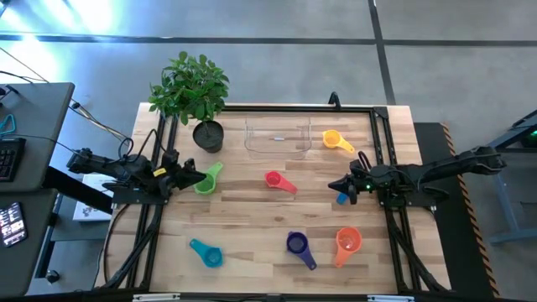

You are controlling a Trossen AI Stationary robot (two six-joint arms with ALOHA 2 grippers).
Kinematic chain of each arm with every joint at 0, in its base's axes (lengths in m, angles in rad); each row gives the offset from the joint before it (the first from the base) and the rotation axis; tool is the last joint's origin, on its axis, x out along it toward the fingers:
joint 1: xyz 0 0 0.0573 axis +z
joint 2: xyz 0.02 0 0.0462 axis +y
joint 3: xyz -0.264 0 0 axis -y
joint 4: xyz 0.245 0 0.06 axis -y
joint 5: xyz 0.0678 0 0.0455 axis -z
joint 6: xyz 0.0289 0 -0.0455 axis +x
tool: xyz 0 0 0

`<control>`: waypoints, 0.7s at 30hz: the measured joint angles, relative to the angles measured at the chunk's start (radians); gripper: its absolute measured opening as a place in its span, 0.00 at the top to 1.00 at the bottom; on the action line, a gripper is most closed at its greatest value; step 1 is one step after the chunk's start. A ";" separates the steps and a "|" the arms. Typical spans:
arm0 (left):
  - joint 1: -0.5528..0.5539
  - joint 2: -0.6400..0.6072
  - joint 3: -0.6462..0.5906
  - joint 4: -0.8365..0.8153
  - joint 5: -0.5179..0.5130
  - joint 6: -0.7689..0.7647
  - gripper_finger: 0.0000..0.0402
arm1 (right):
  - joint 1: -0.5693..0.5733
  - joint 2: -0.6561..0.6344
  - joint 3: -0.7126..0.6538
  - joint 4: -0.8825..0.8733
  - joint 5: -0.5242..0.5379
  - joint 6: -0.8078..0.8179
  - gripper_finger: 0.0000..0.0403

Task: Nest measuring cups in basket
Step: Move the orange measuring cup to the center right of the table

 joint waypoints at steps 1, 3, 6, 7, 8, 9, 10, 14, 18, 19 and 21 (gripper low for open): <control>0.000 0.000 0.000 0.000 0.000 0.010 0.86 | 0.000 0.000 0.001 0.006 0.000 0.000 1.00; 0.000 0.000 0.000 -0.003 0.000 0.029 0.86 | 0.000 0.000 0.010 0.004 0.000 -0.001 1.00; 0.000 0.000 0.000 -0.030 0.000 0.041 0.86 | 0.000 0.000 0.032 0.064 0.001 -0.031 1.00; 0.000 0.000 0.000 -0.040 0.000 0.041 0.86 | 0.000 0.000 0.038 0.084 0.001 -0.048 1.00; 0.000 0.000 0.000 -0.049 0.000 0.041 0.86 | 0.000 0.000 0.041 0.106 0.001 -0.067 1.00; 0.000 0.000 0.000 -0.059 0.000 0.038 0.86 | 0.000 0.000 0.044 0.129 0.001 -0.086 1.00; 0.000 0.000 0.000 -0.071 0.000 0.030 0.86 | 0.000 0.000 0.048 0.154 0.001 -0.106 1.00; 0.000 0.000 0.000 -0.094 -0.001 -0.004 0.86 | 0.000 0.000 0.064 0.240 0.013 -0.189 1.00; 0.000 0.000 0.000 -0.099 -0.001 -0.021 0.86 | 0.000 0.000 0.090 0.292 0.086 -0.237 1.00; 0.000 0.000 0.000 -0.099 -0.001 -0.021 0.86 | 0.000 0.000 0.100 0.300 0.100 -0.256 1.00; 0.000 0.000 0.000 -0.099 -0.008 -0.021 0.86 | 0.000 0.000 0.126 0.303 0.126 -0.304 1.00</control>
